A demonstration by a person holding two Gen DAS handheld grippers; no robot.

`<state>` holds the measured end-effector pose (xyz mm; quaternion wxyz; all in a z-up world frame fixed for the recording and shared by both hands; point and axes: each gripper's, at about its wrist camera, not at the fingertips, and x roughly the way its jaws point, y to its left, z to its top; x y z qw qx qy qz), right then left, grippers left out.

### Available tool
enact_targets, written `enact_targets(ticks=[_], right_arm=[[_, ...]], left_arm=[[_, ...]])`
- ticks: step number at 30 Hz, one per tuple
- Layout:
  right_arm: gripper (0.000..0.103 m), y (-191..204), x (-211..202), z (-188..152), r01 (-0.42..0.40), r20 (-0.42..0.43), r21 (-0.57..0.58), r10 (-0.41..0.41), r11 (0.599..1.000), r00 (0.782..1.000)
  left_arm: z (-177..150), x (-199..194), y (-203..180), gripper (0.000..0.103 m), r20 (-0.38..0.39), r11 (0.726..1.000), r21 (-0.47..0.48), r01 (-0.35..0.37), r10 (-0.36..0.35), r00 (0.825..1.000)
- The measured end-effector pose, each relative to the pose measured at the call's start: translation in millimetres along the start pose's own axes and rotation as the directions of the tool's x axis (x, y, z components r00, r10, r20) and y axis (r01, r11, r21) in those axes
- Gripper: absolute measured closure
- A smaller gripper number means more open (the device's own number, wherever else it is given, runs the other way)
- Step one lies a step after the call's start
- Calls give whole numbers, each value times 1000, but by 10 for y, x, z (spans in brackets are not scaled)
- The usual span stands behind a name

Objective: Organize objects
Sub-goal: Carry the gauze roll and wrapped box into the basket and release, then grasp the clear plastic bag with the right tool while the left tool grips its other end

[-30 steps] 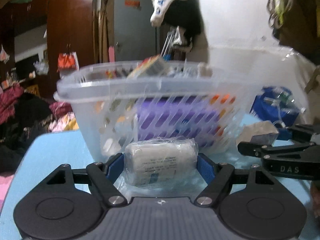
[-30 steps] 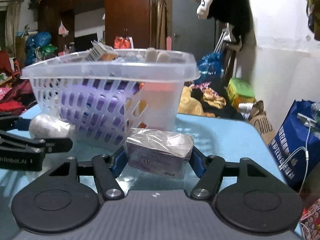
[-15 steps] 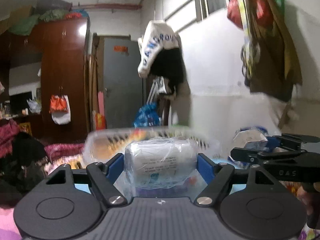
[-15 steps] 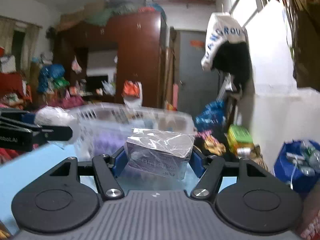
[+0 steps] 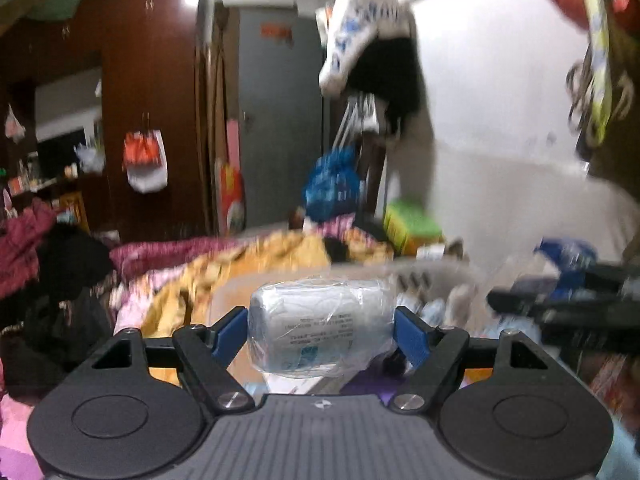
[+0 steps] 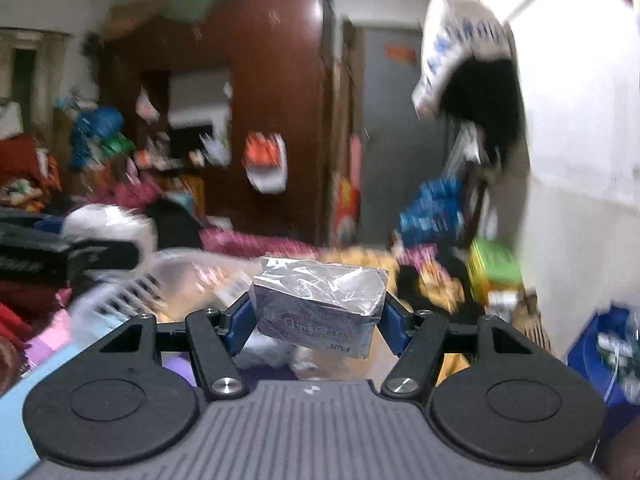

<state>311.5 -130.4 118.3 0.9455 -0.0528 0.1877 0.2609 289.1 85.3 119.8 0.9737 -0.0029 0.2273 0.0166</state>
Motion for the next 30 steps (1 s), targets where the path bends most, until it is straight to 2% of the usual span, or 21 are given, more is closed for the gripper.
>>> enact_targets(ticks=[3,7,12,14,16,19,21,23,27,30], right_arm=[[36,-43,140,-52,-22,-57,24,24,999,998],[36,-21,190,-139,-39,-92,4,39,999,995],[33,11,91,-194,-62,-89,23,64,998,994],[15,5,81,-209,-74,-93,15,75,997,993],[1,23,-14,-225,-53,-46,1,53,999,998],[0,-50,-268,-288,-78,36,36,76,996,996],[0,-150,-478,-444,-121,75,74,116,990,990],[0,-213,-653,-692,-123,76,81,117,989,990],[0,-291,-905,-1333,-118,48,109,113,987,992],[0,-325,-982,-1707,-119,4,155,120,981,993]], left_arm=[[-94,133,43,23,-35,1000,0,9,-9,999],[-168,198,53,23,-45,1000,14,10,-10,999],[-238,169,72,20,-10,1000,-1,17,-17,1000],[-266,144,47,12,0,1000,14,8,-8,1000],[-331,26,61,8,42,1000,8,9,-9,999],[-539,-258,79,1,113,999,-8,32,-31,993],[-770,-467,65,0,150,998,7,63,-63,987],[-1040,-603,36,0,135,997,21,68,-70,988],[-1454,-650,51,0,43,995,1,99,-99,994],[-1598,-561,77,0,-32,994,2,112,-112,993]])
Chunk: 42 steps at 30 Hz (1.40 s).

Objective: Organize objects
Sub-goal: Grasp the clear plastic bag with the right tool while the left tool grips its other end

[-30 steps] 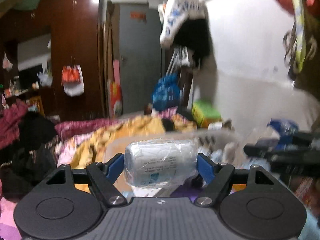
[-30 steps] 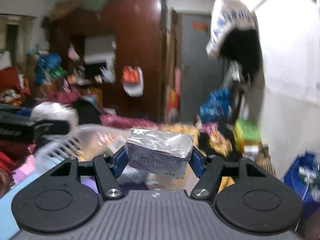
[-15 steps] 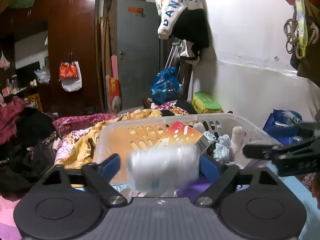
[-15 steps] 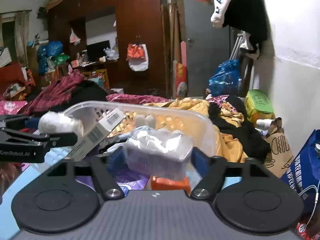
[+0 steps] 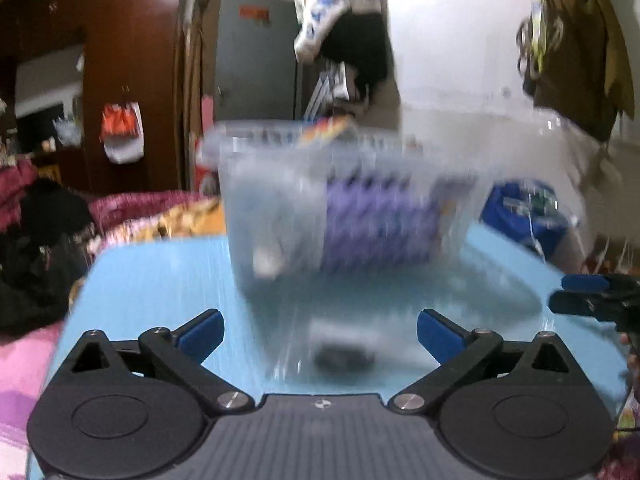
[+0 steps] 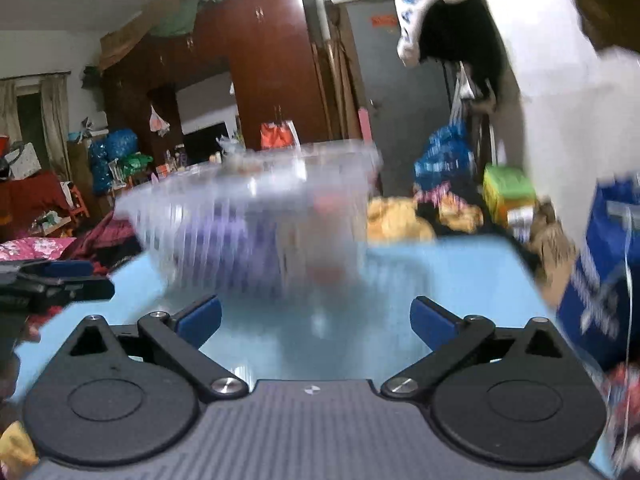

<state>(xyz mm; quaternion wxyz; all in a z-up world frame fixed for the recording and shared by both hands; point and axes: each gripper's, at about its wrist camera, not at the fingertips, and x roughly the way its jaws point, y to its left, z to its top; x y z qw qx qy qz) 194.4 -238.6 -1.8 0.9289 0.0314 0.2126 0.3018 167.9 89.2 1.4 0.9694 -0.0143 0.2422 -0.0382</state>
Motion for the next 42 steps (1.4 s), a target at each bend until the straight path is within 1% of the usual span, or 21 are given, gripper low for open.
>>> enact_targets(ticks=[2,5,9,11,13,15,17,18,20,22,24,26,28,30,32,33,37,38,39,40,42], right_arm=[[0,-3,-1,-98,8,-42,17,-7,1000,999],[0,10,-98,-127,-7,-18,40,8,999,1000],[1,228,-64,-202,-19,-71,-52,16,998,997],[9,304,-14,-218,-28,-87,-86,21,996,996],[15,325,56,-216,-29,-110,-101,18,994,994],[17,352,80,-235,-5,-105,-122,-8,992,994],[21,362,93,-234,-3,-104,-125,-11,992,994],[22,382,79,-255,-3,-104,-129,-10,992,995],[31,394,83,-249,-6,-105,-138,-9,990,994],[35,409,75,-269,-16,-104,-148,1,989,995],[40,436,53,-296,-27,-103,-171,9,985,995],[48,460,27,-312,-34,-99,-188,15,982,995],[51,474,1,-323,-34,-97,-205,14,978,995],[54,465,-19,-327,-45,-98,-211,25,976,995],[58,460,-29,-329,-53,-97,-218,32,974,995],[59,465,-31,-327,-54,-96,-224,34,973,995],[73,476,-38,-331,-87,-97,-235,66,968,993],[74,481,-40,-331,-88,-97,-241,66,967,993],[74,479,-41,-329,-92,-97,-244,70,966,993],[74,469,-44,-325,-96,-94,-241,75,966,993],[75,468,-54,-326,-101,-86,-248,82,963,993]], left_arm=[[-4,102,36,0,-49,1000,7,7,-7,999],[7,185,136,0,-96,998,-32,47,-50,994],[-16,254,204,0,-135,997,-41,71,-76,988],[-21,329,225,0,-163,995,-48,86,-92,982],[1,378,205,0,-167,995,-25,93,-96,981],[14,418,184,0,-171,993,-13,113,-114,979],[33,458,137,0,-179,992,7,129,-126,976],[36,475,104,0,-185,991,20,129,-123,975],[28,484,4,0,-200,989,70,130,-114,973],[6,454,-74,3,-204,986,109,125,-101,974],[-11,414,-106,11,-197,985,125,123,-97,976],[-24,378,-128,18,-188,983,140,115,-88,978],[-36,346,-149,26,-178,981,157,117,-89,980],[-38,327,-189,39,-173,977,168,131,-102,980],[-39,314,-215,43,-170,975,176,137,-107,980],[-38,316,-222,49,-168,975,175,139,-109,980],[-31,307,-237,61,-159,979,149,140,-116,980],[-31,302,-232,66,-157,980,137,144,-122,980],[-32,290,-221,78,-154,980,124,153,-133,979],[-32,274,-211,80,-147,980,109,166,-149,978],[-43,221,-248,80,-123,981,120,149,-134,983]])
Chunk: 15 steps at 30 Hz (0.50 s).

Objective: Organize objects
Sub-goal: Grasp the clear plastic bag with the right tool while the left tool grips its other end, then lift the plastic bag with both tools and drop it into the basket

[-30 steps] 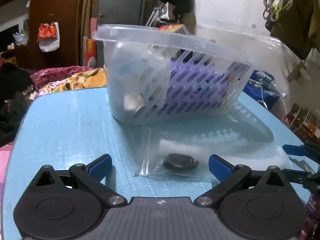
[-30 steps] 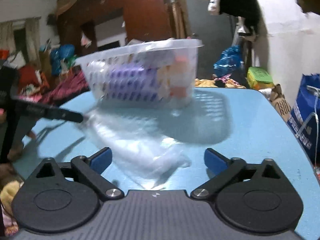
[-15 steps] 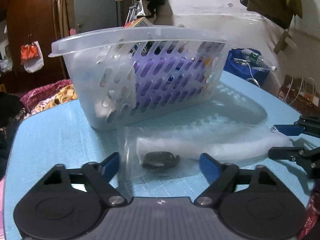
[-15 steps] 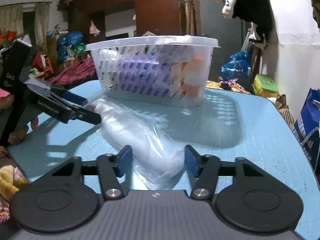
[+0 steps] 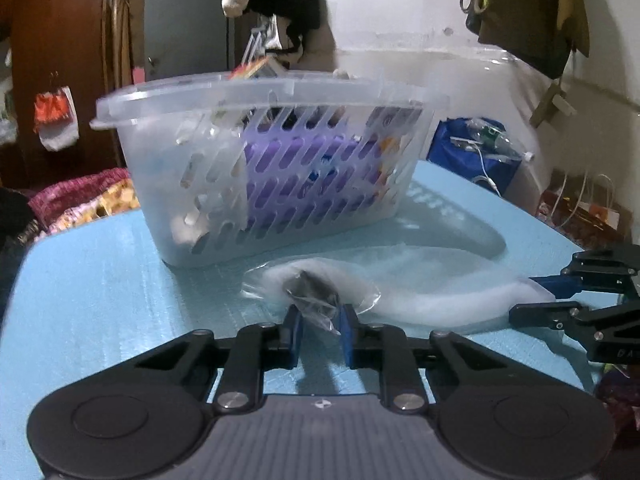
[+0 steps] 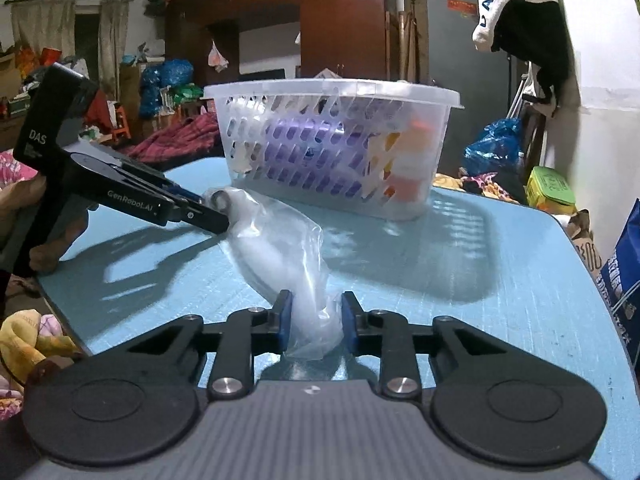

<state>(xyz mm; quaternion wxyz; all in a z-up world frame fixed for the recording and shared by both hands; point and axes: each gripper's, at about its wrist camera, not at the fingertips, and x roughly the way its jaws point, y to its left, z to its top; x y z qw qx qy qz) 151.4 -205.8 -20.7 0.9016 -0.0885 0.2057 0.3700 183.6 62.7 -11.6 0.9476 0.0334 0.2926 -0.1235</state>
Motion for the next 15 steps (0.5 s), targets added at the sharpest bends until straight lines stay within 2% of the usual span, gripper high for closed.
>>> enact_targets(ticks=[4,8,12,15], right_arm=[[78,24,-51,5,1,32,-28,0,1000,999],[79,4,-155,36,-3,78,-40,6,999,997],[79,12,-285,133,3,135,-70,7,998,991],[79,-4,-391,348,17,188,-113,5,993,982]], left_arm=[[-52,-71,-125,81,45,999,29,-40,39,998],[-88,-328,-145,81,158,1000,10,-27,25,987],[-39,-689,-227,81,275,999,14,-36,31,961],[147,-926,-282,81,350,998,22,-58,46,936]])
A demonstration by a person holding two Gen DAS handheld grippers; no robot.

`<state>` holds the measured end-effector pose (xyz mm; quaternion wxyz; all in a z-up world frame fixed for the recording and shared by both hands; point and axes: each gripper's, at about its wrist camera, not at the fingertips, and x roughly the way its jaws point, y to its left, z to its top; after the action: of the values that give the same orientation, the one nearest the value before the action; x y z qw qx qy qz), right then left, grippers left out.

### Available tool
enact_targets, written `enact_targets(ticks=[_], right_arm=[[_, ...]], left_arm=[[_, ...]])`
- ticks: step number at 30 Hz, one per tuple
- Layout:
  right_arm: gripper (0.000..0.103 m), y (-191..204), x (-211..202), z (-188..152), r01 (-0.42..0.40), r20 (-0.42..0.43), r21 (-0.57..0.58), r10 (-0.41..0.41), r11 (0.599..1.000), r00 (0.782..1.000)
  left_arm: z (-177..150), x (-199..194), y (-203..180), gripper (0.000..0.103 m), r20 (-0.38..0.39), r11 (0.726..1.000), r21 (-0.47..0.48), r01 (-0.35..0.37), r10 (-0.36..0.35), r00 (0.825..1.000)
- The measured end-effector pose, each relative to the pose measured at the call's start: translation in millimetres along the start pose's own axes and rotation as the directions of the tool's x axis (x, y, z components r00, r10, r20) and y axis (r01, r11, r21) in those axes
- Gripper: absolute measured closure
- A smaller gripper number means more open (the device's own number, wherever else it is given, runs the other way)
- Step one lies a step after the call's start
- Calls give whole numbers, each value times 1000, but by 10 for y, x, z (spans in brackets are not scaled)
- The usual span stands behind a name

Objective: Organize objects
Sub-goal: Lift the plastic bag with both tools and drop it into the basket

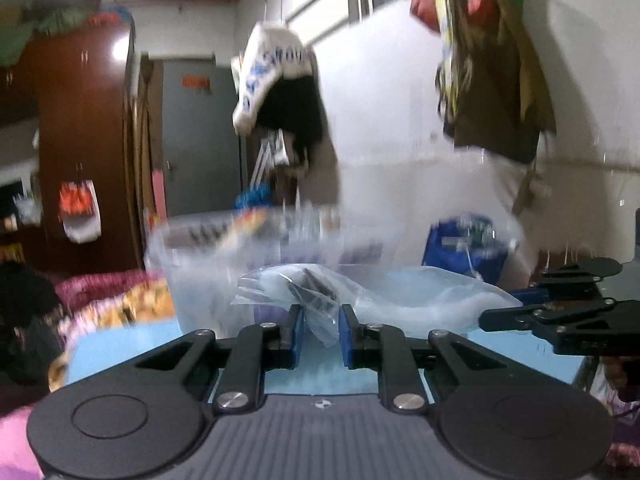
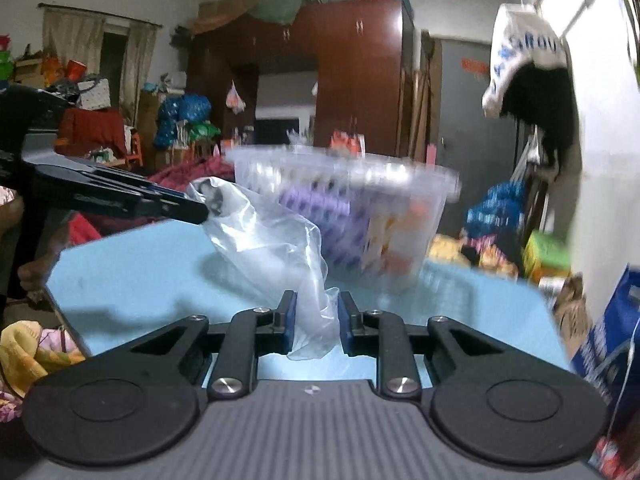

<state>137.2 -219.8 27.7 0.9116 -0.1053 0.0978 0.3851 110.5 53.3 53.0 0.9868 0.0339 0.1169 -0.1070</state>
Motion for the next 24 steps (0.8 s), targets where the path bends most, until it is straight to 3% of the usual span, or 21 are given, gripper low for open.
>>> enact_targets(ticks=[6,13,18,24], right_arm=[[80,-221,67,708,57,71,-83,-51,995,996],[80,-522,442,1336,74,90,-45,-70,996,994],[80,-654,942,1428,89,37,-29,-88,996,995],[80,-693,1376,1139,76,-77,-2,-76,997,994]], left_arm=[[667,-41,-40,81,103,998,34,-55,51,993],[1166,316,57,81,113,990,23,-137,133,985],[1135,760,309,81,33,986,-42,-162,163,986],[805,1115,537,81,-68,983,-85,-161,155,986]])
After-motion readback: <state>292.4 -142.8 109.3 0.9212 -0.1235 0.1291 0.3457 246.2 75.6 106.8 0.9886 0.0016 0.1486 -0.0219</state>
